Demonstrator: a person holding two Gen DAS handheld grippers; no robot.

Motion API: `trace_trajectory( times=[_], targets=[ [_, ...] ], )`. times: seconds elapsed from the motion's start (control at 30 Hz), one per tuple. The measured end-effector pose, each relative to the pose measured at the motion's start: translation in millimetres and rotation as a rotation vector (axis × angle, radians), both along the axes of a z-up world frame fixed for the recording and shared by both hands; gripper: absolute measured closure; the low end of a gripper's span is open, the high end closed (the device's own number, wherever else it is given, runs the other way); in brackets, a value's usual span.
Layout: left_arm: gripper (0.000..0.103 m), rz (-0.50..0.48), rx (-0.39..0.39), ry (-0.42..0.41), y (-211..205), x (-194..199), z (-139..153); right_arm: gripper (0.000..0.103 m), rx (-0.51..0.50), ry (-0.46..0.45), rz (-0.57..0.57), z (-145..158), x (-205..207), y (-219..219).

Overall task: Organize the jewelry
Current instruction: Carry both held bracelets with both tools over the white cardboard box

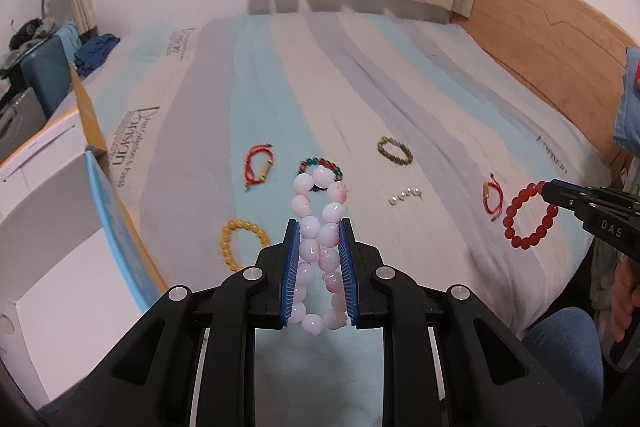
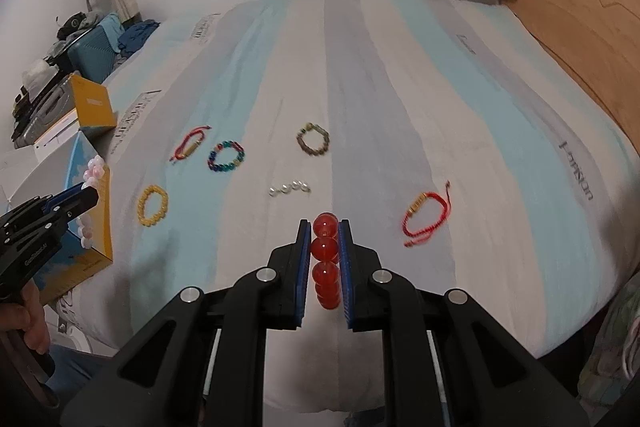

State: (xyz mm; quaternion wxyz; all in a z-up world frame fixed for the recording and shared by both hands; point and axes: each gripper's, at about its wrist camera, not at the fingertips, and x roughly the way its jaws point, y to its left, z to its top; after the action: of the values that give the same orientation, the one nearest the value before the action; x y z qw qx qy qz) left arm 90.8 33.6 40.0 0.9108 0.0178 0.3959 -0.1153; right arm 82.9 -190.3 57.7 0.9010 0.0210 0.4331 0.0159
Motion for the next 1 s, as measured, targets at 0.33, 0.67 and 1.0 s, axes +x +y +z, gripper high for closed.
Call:
trace_trajectory(
  times=[0.33,0.67,1.0],
  targets=[
    [0.084,0.050,-0.031,-0.006,37,-2,15,0.090,0.021,-0.026,0.086,31,21,43],
    [0.084,0.130,-0.061,-0.041,78,-8,34,0.090,0.006,-0.069,0.178,58,40,101],
    [0.084,0.226,-0.075,-0.054,125,-18,40,0.090,0.004,-0.108,0.281,74,51,165]
  ],
)
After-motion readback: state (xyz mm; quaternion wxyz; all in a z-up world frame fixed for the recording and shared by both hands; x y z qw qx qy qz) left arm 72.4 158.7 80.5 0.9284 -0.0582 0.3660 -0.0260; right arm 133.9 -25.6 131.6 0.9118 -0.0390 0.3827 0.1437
